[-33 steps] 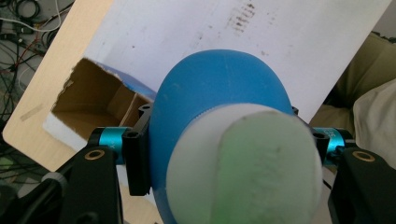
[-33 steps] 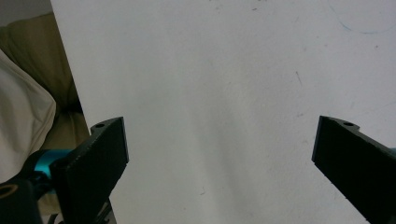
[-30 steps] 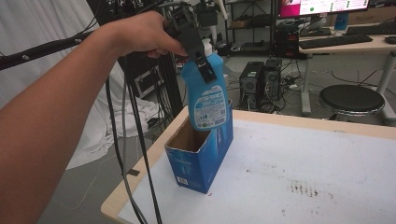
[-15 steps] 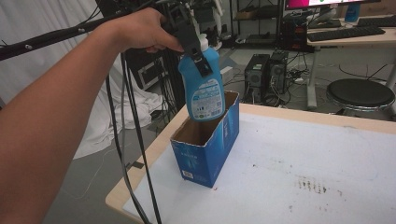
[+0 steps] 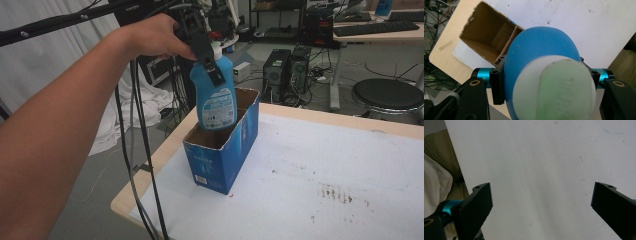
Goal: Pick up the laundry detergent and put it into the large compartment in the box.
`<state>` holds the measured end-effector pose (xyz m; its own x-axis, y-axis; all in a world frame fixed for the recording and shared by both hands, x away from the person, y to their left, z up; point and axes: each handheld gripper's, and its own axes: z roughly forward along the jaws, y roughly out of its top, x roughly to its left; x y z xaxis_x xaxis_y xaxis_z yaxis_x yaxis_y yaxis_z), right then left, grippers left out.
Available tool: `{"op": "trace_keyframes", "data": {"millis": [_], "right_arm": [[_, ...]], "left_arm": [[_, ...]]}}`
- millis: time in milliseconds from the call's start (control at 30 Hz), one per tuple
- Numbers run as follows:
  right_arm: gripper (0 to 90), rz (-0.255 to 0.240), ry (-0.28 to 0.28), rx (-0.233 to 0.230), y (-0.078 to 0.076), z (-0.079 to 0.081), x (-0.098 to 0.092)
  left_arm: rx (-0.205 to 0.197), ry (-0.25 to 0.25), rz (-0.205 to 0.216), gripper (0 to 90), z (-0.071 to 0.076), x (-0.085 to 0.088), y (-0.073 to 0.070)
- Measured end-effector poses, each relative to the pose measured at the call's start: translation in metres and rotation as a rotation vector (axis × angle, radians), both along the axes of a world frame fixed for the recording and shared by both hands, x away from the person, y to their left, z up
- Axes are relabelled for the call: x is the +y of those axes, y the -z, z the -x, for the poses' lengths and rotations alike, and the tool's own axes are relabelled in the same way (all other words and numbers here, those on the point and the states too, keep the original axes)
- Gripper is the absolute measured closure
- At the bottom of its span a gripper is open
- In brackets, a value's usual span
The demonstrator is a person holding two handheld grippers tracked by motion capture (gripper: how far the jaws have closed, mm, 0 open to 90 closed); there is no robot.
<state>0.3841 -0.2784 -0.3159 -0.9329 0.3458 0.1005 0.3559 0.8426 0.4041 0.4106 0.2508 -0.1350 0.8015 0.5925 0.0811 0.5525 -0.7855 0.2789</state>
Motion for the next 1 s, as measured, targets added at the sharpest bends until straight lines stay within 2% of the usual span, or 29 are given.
{"op": "trace_keyframes", "data": {"millis": [133, 267, 333, 533, 833, 1000], "right_arm": [[2.7, 0.007, -0.004, 0.004, 0.001, 0.0, 0.003], [2.7, 0.005, -0.007, 0.005, 0.003, -0.001, 0.003], [2.7, 0.001, -0.009, 0.008, 0.004, 0.0, 0.004], [2.7, 0.008, -0.01, 0.017, 0.006, 0.0, 0.005], [2.7, 0.005, -0.014, 0.025, 0.012, 0.0, 0.005], [2.7, 0.004, -0.007, 0.031, 0.014, 0.0, 0.003]], "left_arm": [[0.009, 0.002, -0.023, 37.9, -0.002, 0.001, 0.019], [0.019, 0.013, -0.023, 37.9, -0.005, 0.0, 0.041], [0.034, 0.017, -0.019, 37.9, -0.007, -0.001, 0.055], [0.074, 0.029, -0.049, 37.9, -0.013, -0.004, 0.089], [0.091, 0.017, -0.06, 37.9, -0.015, -0.004, 0.12], [0.101, 0.026, -0.067, 37.8, -0.016, -0.003, 0.131]]}}
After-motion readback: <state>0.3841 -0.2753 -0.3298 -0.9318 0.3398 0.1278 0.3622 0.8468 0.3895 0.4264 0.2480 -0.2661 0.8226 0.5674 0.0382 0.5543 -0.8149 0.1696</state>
